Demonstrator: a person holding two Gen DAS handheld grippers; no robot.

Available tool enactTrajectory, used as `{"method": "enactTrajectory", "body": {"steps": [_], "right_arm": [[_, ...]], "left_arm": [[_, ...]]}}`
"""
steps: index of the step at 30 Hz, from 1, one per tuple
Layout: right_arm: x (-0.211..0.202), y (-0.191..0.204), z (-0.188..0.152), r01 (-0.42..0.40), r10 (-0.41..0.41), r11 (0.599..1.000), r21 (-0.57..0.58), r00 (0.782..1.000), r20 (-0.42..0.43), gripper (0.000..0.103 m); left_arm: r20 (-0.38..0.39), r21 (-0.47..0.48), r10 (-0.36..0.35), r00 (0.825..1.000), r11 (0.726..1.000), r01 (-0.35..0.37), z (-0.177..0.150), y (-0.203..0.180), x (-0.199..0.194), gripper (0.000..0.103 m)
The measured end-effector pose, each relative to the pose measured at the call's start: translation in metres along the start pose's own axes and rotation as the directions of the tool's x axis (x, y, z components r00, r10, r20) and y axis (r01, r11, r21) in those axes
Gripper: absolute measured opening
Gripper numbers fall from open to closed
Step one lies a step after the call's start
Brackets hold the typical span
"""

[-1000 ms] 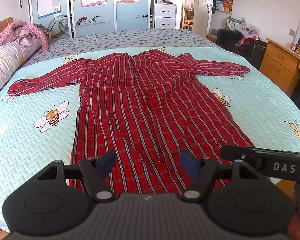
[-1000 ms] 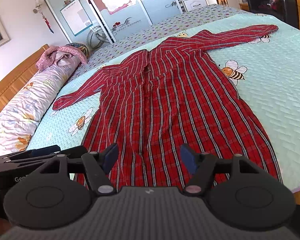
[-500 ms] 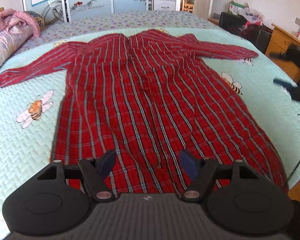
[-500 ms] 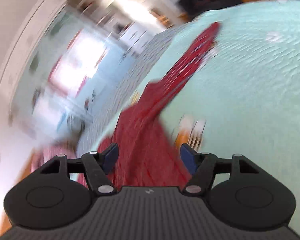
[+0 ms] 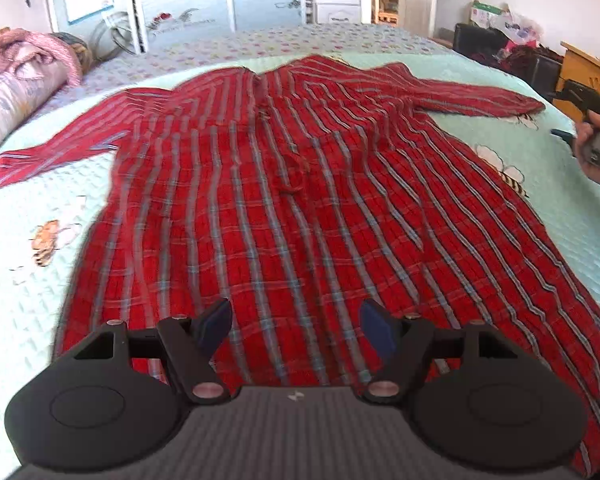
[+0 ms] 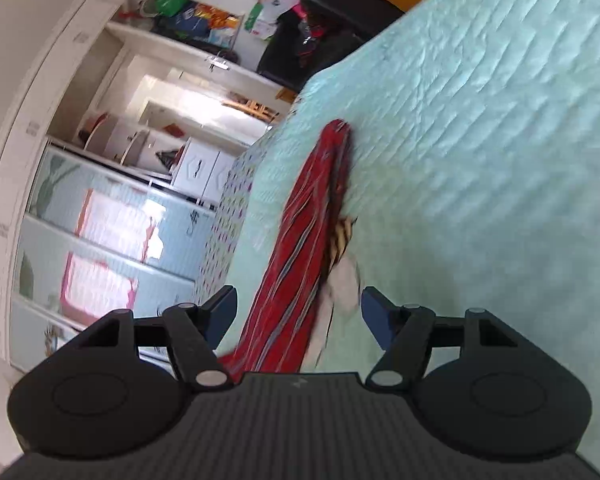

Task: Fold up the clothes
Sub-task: 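Move the right gripper to the sleeve cuff, then grasp the sleeve cuff with the right gripper and lift it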

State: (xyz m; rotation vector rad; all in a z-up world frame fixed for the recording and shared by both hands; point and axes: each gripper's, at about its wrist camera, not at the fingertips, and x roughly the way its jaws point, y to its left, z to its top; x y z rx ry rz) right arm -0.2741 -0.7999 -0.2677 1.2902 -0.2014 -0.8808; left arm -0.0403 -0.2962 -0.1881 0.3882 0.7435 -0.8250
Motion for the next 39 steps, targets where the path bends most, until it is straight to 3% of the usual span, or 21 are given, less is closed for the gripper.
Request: {"method": "enactTrajectory", "body": {"steps": [8, 13, 14, 16, 18, 24, 30, 34, 36, 39], "right_arm": [[0.069, 0.001, 0.031, -0.024, 0.024, 1.0, -0.006, 1.0, -0.001, 0.07], [0.095, 0.012, 0.042, 0.03, -0.028, 0.997, -0.073, 0.999, 0.028, 0.07], [0.098, 0.012, 0.043, 0.04, -0.038, 0.996, -0.084, 0.999, 0.018, 0.064], [0.104, 0.014, 0.043, 0.059, -0.061, 0.992, -0.11, 0.998, -0.012, 0.004], [0.098, 0.032, 0.037, 0.077, -0.074, 0.971, -0.226, 0.997, 0.018, 0.004], [0.073, 0.112, 0.006, 0.126, -0.076, 0.835, -0.536, 0.991, 0.114, 0.004], [0.056, 0.226, -0.059, 0.128, -0.022, 0.641, -0.756, 0.989, 0.148, 0.004], [0.061, 0.304, -0.133, 0.083, 0.023, 0.5, -0.862, 0.994, 0.109, 0.004], [0.068, 0.338, -0.186, 0.043, 0.05, 0.411, -0.911, 0.996, 0.07, 0.004], [0.07, 0.366, -0.272, -0.028, 0.095, 0.322, -0.946, 0.996, 0.003, 0.004]], "left_arm": [[-0.045, -0.006, -0.046, 0.998, 0.999, 0.046, 0.005, -0.012, 0.027, 0.073], [-0.06, -0.017, -0.049, 0.997, 0.999, 0.048, 0.004, -0.017, 0.038, 0.073], [-0.062, -0.018, -0.049, 0.997, 0.999, 0.048, 0.004, -0.017, 0.039, 0.073], [-0.061, -0.02, -0.051, 0.997, 0.999, 0.05, 0.004, -0.017, 0.04, 0.073], [-0.055, -0.029, -0.055, 0.997, 0.998, 0.053, 0.004, -0.015, 0.037, 0.073], [-0.02, -0.063, -0.086, 0.996, 0.994, 0.084, -0.001, 0.0, 0.018, 0.073], [0.044, -0.139, -0.121, 0.992, 0.982, 0.126, -0.009, 0.033, -0.003, 0.073], [0.096, -0.187, -0.129, 0.987, 0.971, 0.145, -0.014, 0.058, -0.011, 0.073], [0.131, -0.208, -0.128, 0.983, 0.966, 0.154, -0.017, 0.067, -0.011, 0.073], [0.173, -0.24, -0.141, 0.975, 0.954, 0.181, -0.024, 0.078, -0.001, 0.073]]}}
